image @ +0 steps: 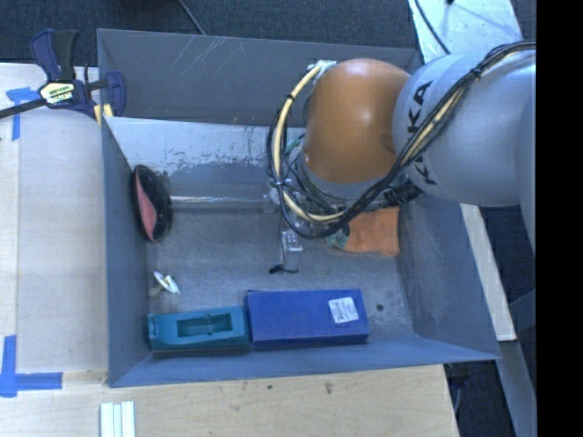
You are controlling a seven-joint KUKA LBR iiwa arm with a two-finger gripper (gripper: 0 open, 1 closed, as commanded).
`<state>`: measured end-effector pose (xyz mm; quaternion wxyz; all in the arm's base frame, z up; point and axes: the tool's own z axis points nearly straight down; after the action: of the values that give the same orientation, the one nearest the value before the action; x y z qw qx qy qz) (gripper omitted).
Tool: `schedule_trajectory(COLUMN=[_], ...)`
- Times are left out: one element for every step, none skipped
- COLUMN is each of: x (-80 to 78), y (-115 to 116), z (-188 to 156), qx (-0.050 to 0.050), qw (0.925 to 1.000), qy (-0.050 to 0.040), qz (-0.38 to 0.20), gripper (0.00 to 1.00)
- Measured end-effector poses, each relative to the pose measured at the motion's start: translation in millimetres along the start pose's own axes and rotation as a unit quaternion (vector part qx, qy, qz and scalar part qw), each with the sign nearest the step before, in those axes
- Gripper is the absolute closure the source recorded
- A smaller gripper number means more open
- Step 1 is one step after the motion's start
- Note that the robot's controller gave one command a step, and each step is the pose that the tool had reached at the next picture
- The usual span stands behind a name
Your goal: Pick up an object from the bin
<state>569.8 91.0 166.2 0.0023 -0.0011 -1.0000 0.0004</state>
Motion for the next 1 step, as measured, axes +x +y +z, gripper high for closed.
schedule_trajectory(x=[-2.6], y=[-37.9], z=[17.6], qx=[-0.001], qw=[0.9992], qy=[-0.0053], qz=[-0.041], gripper=[0.00])
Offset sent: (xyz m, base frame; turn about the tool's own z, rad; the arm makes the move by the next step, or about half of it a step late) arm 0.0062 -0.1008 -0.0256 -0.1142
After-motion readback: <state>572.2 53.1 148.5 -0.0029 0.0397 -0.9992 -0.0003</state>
